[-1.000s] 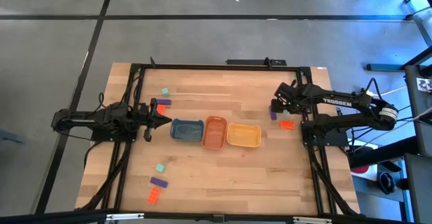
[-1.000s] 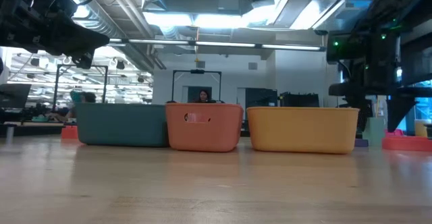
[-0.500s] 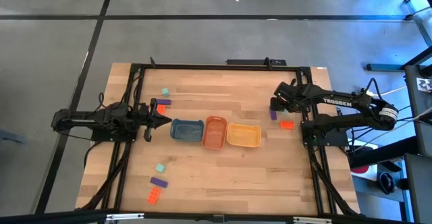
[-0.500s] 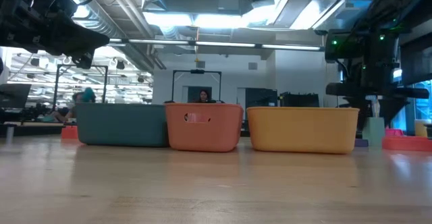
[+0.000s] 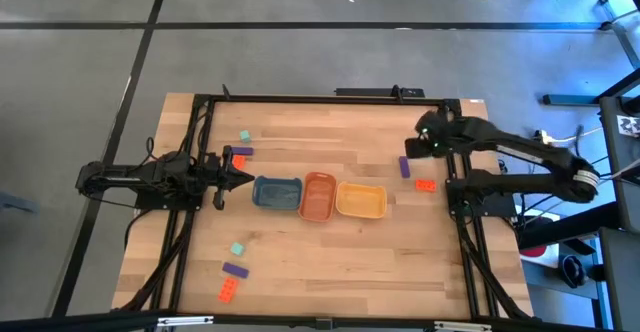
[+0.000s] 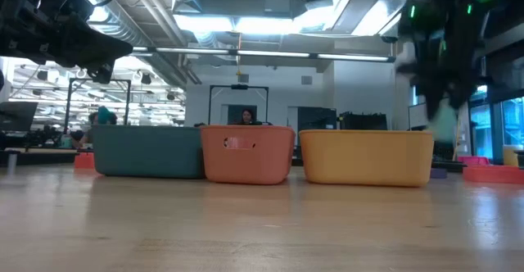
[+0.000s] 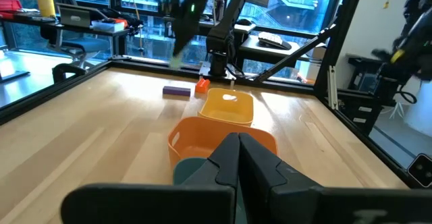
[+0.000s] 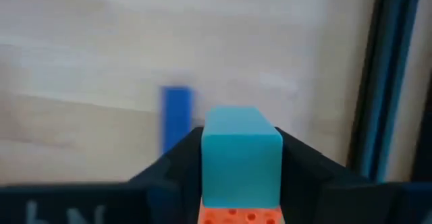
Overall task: Sort & place blocks by color
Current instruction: Put the top right light blue rectangular block into the yellow bin
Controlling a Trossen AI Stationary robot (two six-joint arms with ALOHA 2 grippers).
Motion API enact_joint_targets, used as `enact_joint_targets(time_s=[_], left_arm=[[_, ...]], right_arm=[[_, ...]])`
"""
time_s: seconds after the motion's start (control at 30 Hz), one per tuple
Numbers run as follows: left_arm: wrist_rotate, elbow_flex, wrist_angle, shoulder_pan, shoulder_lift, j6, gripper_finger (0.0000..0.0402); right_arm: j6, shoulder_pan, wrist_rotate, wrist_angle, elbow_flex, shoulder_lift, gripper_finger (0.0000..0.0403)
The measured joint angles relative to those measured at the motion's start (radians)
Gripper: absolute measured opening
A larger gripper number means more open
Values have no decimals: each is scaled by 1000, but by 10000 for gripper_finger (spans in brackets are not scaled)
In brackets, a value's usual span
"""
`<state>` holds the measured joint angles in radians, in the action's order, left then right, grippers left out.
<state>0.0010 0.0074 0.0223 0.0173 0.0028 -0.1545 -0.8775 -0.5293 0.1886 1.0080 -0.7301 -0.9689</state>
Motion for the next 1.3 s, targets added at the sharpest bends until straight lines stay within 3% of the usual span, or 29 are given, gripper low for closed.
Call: enact_joint_targets(time_s=[0.13,0.3,0.5,0.7,0.87,1.2,1.3], left_arm=[[0,0,0,0,0,0,0],[0,0,0,0,0,0,0],[0,0,0,0,0,0,0],[0,0,0,0,0,0,0],[0,0,0,0,0,0,0],[-10,0,1,0,0,3,0],[-16,0,126,0,0,-42,0]], right_arm=[[104,62,0,-72,-112,119,137],[218,174,-60,-335,-149,226,137],[254,352,-133,-706,-55,235,137],[261,537,-107,-1071,42,172,137],[280,596,-43,-1118,42,125,137],[284,640,-93,-1116,42,34,137],[281,645,-93,-1122,42,3,137]])
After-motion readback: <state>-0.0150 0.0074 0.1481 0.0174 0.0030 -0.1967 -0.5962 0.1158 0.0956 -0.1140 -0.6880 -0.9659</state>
